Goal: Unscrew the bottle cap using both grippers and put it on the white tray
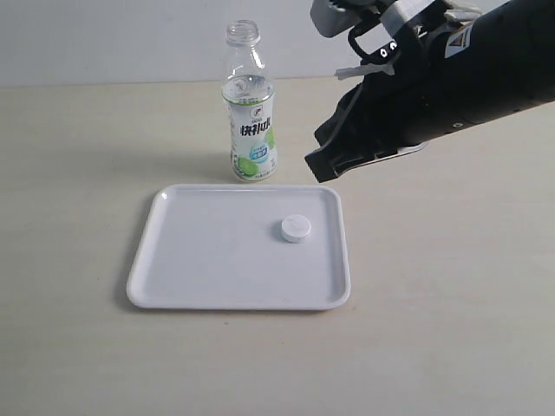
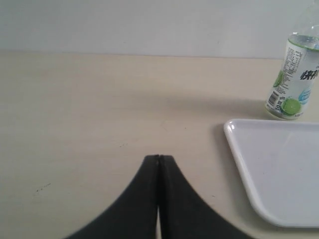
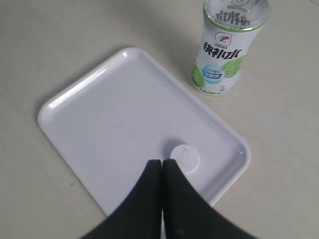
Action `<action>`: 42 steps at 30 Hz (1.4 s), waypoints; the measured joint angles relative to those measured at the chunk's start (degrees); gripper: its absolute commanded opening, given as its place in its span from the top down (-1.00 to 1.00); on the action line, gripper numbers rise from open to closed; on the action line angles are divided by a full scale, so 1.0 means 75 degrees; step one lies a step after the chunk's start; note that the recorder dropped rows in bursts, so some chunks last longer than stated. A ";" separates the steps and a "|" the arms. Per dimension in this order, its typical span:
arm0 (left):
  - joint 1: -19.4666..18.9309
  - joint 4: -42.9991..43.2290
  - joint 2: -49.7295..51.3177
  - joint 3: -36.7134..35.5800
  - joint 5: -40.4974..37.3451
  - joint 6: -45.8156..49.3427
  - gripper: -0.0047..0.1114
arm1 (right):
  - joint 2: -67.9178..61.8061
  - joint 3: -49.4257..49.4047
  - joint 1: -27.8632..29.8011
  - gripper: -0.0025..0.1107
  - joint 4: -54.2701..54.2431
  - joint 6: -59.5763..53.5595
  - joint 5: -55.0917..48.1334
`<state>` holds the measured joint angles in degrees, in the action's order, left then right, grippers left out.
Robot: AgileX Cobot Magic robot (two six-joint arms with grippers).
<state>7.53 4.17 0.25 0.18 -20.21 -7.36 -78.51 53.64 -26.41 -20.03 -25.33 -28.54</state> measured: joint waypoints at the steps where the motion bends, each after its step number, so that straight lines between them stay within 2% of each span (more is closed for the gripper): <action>1: 0.0000 0.0000 0.0000 0.0000 -0.0018 -0.0020 0.92 | 0.0000 0.0000 0.0000 0.96 0.0000 0.0000 0.0000; 27: 0.0000 0.0000 0.0000 0.0000 -0.0095 -0.0019 0.92 | 0.0000 0.0000 0.0000 0.96 -0.0076 0.0013 0.0042; 34: 0.0000 0.0000 0.0000 0.0000 -0.0099 -0.0019 0.92 | 0.0000 0.0000 0.0000 0.96 -0.0009 0.0013 0.0652; 42: 0.0000 0.0000 0.0000 0.0000 -0.0099 -0.0019 0.92 | 0.0252 0.0000 0.0000 0.96 0.0286 0.0013 0.2265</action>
<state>7.53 4.17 0.25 0.18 -20.95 -7.50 -76.62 53.64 -26.41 -17.88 -25.24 -11.55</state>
